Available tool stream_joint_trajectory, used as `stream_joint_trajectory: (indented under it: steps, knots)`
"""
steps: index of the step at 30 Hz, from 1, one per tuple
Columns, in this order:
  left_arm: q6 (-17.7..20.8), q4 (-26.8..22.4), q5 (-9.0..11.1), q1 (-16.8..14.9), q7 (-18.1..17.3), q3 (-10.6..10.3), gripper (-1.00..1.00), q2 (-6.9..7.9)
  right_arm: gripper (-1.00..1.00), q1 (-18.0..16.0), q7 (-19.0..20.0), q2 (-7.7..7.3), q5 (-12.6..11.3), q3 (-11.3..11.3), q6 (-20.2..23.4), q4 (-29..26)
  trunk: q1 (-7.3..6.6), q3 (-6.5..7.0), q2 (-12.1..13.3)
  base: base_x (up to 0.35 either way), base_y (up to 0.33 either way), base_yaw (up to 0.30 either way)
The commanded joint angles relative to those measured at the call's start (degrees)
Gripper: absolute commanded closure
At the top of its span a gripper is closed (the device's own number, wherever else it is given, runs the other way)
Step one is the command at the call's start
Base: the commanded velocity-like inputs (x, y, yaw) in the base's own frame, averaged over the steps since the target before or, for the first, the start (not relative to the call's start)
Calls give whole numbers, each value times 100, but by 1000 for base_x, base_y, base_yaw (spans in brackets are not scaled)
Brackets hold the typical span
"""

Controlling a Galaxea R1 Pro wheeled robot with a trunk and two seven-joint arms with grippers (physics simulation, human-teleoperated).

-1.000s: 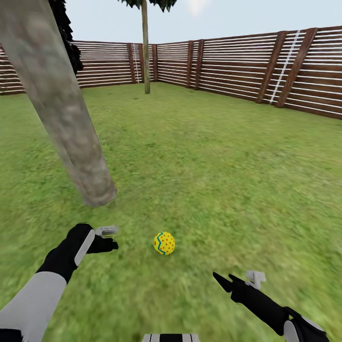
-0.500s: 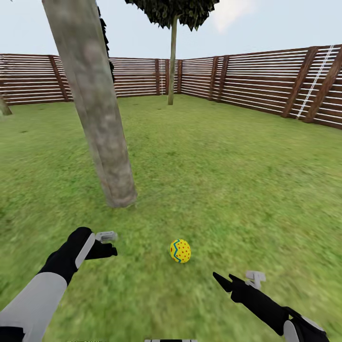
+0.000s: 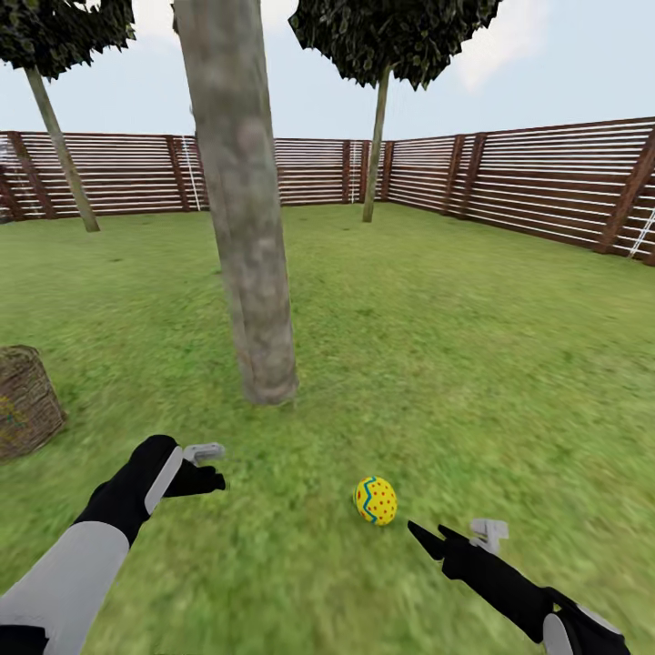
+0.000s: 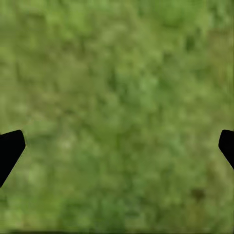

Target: Take the three Easter eggs out of the wicker basket on the lawn in the garden, then place them on the lawn next to a single tree (choose any tree) so that all three eggs are next to the same tree and none are left in the basket.

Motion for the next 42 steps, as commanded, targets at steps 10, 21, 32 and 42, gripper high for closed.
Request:
stream_joint_trajectory:
  steps: [10, 21, 32, 42]
  knots:
    - [16, -6, 18, -4, 10, -24, -100, 6, -100, -3, 15, 5, -20, -14, 39, -3, -27, 217, 12, 0, 0, 285]
    - [16, -11, 18, -4, 11, -24, -100, 6, -100, -3, 15, 5, -19, -14, 39, -3, -55, 461, 26, 0, 0, 284]
    - [16, -14, 26, -4, 5, -17, -100, 6, -100, -3, 15, 5, -19, -7, 39, -3, -83, 704, 41, 0, 0, 283]
    - [16, -23, 27, -4, 3, -15, -100, 6, -100, -3, 11, 5, -19, -5, 39, -3, -109, 926, 54, 0, 0, 281]
